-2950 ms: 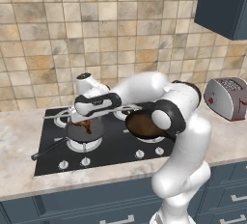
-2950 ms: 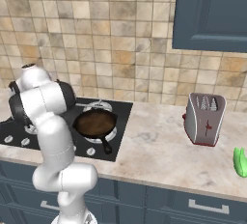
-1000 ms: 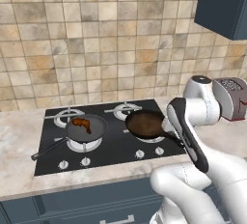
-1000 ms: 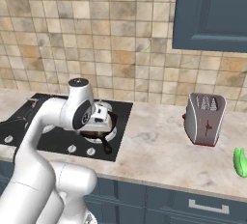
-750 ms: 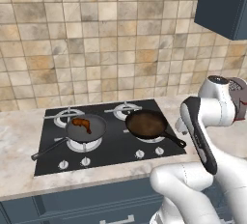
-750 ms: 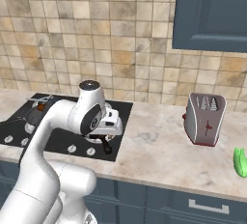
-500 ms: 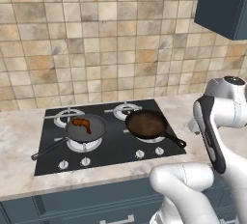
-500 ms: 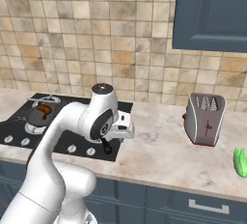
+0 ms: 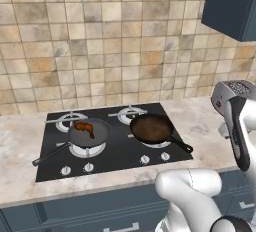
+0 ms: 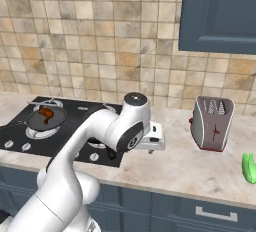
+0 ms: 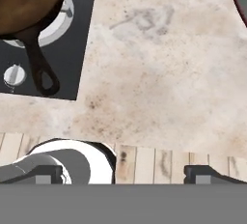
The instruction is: Place both pans onto different burners. Then place the corn and the chicken drumstick on different pans.
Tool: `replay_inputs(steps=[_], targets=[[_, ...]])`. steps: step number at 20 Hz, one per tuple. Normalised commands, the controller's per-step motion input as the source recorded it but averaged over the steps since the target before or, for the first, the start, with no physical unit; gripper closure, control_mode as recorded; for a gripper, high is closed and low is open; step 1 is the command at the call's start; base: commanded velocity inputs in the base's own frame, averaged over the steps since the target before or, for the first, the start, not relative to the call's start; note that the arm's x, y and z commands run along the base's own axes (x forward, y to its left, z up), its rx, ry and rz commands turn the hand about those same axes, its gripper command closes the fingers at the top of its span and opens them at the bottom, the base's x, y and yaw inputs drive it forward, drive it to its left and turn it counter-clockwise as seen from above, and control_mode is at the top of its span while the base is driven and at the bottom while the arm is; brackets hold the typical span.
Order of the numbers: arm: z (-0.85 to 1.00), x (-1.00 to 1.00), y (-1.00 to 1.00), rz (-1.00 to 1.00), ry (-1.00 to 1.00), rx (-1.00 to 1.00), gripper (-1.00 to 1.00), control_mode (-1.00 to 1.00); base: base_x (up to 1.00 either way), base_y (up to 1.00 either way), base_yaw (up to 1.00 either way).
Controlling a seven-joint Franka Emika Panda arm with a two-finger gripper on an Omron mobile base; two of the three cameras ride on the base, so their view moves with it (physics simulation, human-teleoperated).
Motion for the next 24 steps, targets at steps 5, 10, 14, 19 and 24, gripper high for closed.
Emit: replay_inputs(steps=[5,10,14,19,24], targets=[[0.00,0.00,-0.64,-0.06,0.00,0.00,-1.00,-1.00,0.00,0.00,0.00],[0.00,0.00,-0.54,-0.07,0.03,0.00,-1.00,-1.00,0.00,0.00,0.00],[0.00,0.01,-0.46,-0.08,0.01,0.00,-1.00,-1.00,0.00,0.00,0.00],[0.00,0.00,-0.53,-0.07,0.00,0.00,-1.00,-1.00,0.00,0.00,0.00],[0.00,0.00,-0.51,-0.06,0.00,-0.04,-1.00,-1.00,0.00,0.00,0.00]])
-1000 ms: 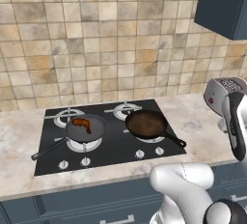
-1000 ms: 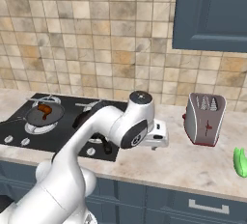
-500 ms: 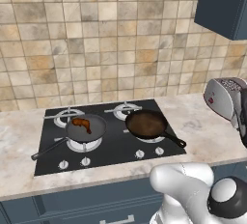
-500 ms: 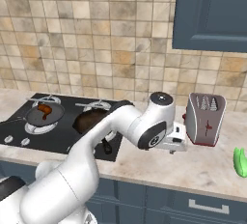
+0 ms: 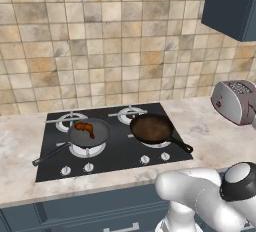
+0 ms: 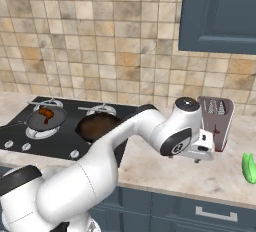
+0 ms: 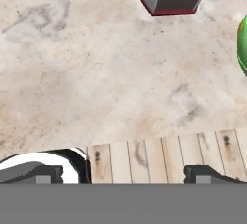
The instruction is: Place both pans onto different burners. Then place the corn and the chicken drumstick on different pans.
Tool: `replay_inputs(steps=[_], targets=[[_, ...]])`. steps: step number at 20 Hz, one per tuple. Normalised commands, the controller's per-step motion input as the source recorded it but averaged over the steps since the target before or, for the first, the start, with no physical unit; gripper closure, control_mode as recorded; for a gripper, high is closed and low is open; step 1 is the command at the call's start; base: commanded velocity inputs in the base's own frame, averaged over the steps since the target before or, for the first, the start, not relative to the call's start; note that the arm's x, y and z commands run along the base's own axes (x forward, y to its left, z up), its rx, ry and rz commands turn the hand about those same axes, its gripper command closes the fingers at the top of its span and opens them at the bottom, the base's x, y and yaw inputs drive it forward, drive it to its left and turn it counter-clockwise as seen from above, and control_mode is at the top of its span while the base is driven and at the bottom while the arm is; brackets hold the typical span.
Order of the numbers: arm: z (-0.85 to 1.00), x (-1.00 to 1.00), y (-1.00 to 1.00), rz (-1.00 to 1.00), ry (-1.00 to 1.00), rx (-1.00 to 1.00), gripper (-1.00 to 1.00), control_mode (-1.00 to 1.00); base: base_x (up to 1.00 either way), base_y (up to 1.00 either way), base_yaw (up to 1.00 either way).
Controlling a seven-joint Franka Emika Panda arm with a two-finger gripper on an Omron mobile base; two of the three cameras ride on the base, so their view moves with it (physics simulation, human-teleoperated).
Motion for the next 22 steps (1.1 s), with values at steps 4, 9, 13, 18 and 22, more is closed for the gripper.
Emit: replay_inputs(steps=[4,9,13,18,22], targets=[[0.00,0.06,-0.35,-0.05,0.00,-0.10,-1.00,-1.00,0.00,0.00,0.00],[0.00,0.04,-0.34,-0.04,0.00,-0.11,-1.00,-1.00,0.00,0.00,0.00],[0.00,0.17,-0.51,-0.01,0.00,0.00,-1.00,-1.00,0.00,0.00,0.00],[-0.01,0.30,-0.43,0.00,0.00,0.00,-1.00,-1.00,0.00,0.00,0.00],[0.00,0.13,-0.35,0.00,0.00,0.00,-1.00,-1.00,0.00,0.00,0.00]])
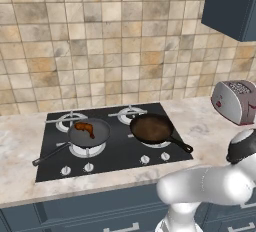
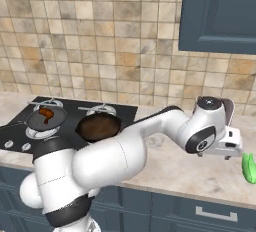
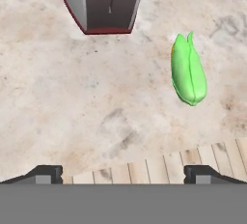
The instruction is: Place both pans onto different burners. Then place the corn and the chicken drumstick on different pans.
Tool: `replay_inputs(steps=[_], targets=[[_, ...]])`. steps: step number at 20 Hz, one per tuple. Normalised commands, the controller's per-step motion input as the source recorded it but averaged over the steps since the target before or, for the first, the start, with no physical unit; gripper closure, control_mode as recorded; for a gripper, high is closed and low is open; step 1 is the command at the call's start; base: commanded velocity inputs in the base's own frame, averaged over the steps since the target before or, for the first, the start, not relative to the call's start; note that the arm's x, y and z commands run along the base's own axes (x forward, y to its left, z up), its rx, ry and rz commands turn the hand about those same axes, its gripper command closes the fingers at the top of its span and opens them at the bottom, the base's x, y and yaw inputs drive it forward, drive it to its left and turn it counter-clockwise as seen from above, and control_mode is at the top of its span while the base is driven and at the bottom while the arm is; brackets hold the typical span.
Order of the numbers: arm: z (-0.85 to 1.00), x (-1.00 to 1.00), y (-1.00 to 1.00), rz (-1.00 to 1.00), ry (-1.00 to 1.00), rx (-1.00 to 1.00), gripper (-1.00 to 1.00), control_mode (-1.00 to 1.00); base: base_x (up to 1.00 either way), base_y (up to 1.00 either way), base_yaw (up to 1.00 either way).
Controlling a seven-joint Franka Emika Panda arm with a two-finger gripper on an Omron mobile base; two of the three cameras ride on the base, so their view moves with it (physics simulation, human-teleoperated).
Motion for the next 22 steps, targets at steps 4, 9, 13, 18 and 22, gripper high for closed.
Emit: replay_inputs(steps=[4,9,13,18,22], targets=[[0.00,0.06,-0.29,0.00,0.00,0.00,-1.00,-1.00,0.00,0.00,0.00],[0.00,0.06,-0.26,0.00,0.00,0.00,-1.00,-1.00,0.00,0.00,0.00],[-0.02,0.02,-0.22,0.00,0.00,0.00,-1.00,-1.00,0.00,0.00,0.00],[-0.06,0.02,-0.21,0.00,0.00,0.00,-1.00,-1.00,0.00,0.00,0.00],[-0.13,0.00,-0.10,0.00,0.00,0.00,-1.00,-1.00,0.00,0.00,0.00]])
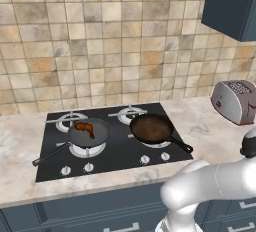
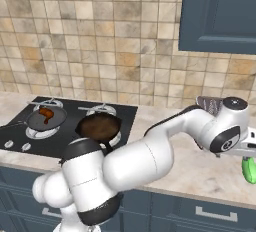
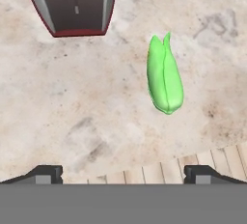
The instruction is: Place both pans onto different burners. Then place the corn and the chicken drumstick on different pans.
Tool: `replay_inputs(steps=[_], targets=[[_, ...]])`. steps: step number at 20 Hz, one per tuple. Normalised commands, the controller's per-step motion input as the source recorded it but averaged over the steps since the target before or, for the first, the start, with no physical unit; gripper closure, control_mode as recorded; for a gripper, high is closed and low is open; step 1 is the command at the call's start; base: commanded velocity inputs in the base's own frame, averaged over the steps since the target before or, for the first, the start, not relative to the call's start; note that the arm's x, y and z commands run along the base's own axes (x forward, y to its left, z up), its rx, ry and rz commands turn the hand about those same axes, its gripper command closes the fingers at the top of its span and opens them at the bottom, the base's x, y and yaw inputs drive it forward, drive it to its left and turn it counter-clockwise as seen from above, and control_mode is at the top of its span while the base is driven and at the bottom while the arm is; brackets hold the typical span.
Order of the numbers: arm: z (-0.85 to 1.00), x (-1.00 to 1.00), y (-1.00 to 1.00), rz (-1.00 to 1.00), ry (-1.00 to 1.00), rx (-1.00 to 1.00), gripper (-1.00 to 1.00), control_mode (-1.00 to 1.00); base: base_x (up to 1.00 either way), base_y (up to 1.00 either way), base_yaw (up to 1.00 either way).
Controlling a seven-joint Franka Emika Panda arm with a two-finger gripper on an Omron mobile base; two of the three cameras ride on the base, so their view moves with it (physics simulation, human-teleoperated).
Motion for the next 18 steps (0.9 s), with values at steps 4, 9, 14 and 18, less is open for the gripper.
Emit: replay_inputs(steps=[4,9,14,18], targets=[[-0.23,0.00,0.00,0.00,0.00,0.00,-1.00,-1.00,0.00,0.00,0.00],[-0.23,0.00,-0.04,0.00,0.00,0.00,-1.00,-1.00,0.00,0.00,0.00],[-0.16,0.06,-0.13,0.00,0.00,0.00,-1.00,-1.00,0.00,0.00,0.00],[-0.18,0.18,-0.10,0.00,0.00,0.00,-1.00,-1.00,0.00,0.00,0.00]])
